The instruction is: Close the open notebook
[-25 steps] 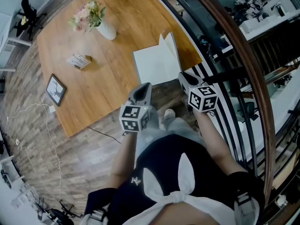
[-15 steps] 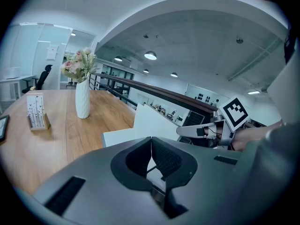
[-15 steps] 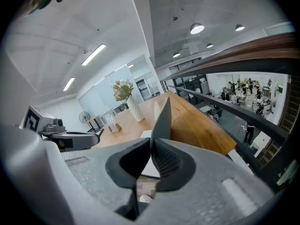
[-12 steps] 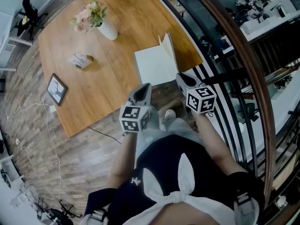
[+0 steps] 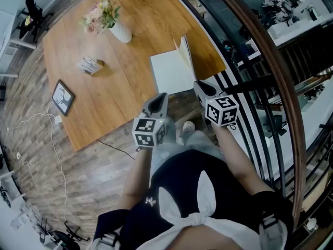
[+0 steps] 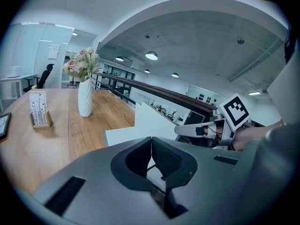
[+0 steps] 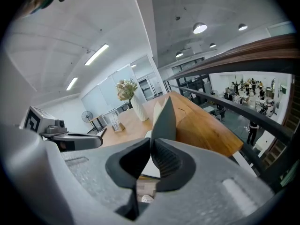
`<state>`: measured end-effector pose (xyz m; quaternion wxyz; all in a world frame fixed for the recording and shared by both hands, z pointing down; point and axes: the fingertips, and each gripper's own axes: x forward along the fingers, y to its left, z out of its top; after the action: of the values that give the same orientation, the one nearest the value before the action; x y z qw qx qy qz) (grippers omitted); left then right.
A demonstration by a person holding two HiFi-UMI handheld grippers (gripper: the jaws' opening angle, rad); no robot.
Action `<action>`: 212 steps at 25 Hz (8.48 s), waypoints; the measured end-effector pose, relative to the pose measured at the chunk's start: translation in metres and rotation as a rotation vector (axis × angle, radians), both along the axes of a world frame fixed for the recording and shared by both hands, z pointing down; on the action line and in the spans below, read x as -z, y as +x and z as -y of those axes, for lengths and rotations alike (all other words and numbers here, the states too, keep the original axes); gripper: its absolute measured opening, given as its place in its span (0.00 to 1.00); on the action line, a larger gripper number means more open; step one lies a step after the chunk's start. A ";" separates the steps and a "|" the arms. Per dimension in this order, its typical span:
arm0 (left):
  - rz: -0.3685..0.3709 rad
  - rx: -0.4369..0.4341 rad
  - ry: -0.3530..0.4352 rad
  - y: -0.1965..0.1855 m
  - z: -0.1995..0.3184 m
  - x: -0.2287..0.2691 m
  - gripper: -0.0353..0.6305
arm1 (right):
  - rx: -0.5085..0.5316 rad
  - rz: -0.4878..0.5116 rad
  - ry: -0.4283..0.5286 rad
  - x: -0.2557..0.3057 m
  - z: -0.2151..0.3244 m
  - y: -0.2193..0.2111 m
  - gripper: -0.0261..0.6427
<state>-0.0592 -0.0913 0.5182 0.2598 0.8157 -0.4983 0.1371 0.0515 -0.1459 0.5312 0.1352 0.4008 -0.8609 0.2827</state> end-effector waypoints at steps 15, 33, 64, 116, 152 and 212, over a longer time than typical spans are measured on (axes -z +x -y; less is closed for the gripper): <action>0.004 0.012 -0.012 -0.008 -0.007 -0.002 0.08 | 0.036 0.008 -0.001 0.000 -0.004 -0.017 0.08; 0.004 0.037 -0.009 -0.015 -0.011 -0.002 0.08 | 0.090 0.016 -0.009 -0.002 -0.009 -0.036 0.09; 0.004 0.111 -0.002 -0.038 -0.027 0.001 0.08 | 0.184 -0.006 -0.022 -0.013 -0.021 -0.074 0.10; -0.006 0.200 -0.062 -0.087 -0.028 -0.018 0.08 | 0.341 -0.134 -0.117 -0.082 -0.034 -0.141 0.11; 0.002 0.225 -0.065 -0.103 -0.025 -0.017 0.08 | 0.433 -0.259 -0.119 -0.117 -0.047 -0.160 0.25; 0.003 0.084 0.080 -0.022 -0.037 0.051 0.08 | 0.315 -0.090 0.278 0.068 -0.071 -0.096 0.03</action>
<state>-0.0808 -0.0547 0.4669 0.2317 0.8037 -0.5374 0.1072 -0.0444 -0.0753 0.4634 0.1591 0.2884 -0.9367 0.1183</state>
